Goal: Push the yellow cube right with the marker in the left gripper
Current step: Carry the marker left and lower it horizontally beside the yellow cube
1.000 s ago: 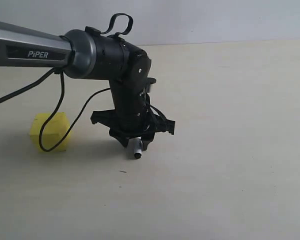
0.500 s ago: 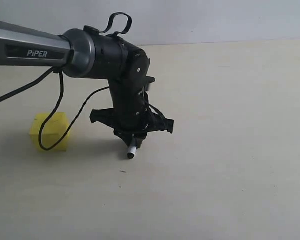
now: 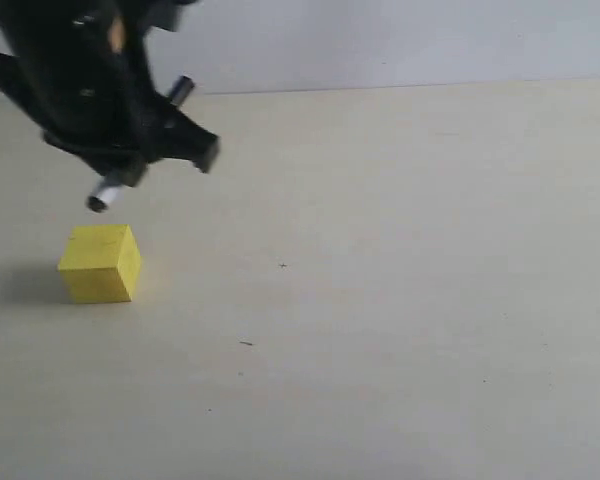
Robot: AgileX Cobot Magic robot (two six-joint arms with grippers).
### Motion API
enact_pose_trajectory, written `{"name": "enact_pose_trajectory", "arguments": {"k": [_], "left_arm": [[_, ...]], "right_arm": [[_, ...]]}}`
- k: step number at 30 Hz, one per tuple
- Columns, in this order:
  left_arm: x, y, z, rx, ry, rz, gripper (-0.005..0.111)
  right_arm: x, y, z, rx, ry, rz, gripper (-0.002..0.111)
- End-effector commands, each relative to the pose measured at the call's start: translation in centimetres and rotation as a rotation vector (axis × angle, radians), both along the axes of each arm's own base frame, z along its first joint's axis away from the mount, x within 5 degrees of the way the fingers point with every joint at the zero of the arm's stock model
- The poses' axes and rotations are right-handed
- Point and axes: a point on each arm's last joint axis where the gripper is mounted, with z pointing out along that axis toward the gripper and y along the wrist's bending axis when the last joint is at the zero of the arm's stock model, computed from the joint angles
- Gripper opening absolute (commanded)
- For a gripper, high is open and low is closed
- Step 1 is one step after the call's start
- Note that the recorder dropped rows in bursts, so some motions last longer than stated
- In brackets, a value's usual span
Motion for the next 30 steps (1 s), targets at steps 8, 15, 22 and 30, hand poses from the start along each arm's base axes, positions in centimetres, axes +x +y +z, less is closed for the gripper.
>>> {"name": "enact_pose_trajectory", "arguments": {"k": [8,15,22,30], "left_arm": [[-1.6,18.5,-3.1,0.194,-0.008,0.188,0.000],[0.6,19.9,-7.4,0.352,0.147,-0.300,0.000],[1.8,21.2,-10.7,0.392,0.312,-0.701,0.000],[3.6,20.8,-12.7,0.401,0.227,-1.020,0.000]], "right_arm": [[0.0,0.0,0.0,-0.003,-0.013,-0.005,0.000],[0.0,0.0,0.0,-0.003,-0.013,-0.005,0.000],[0.0,0.0,0.0,-0.003,-0.013,-0.005,0.000],[0.0,0.0,0.0,-0.003,-0.013,-0.005,0.000]]}}
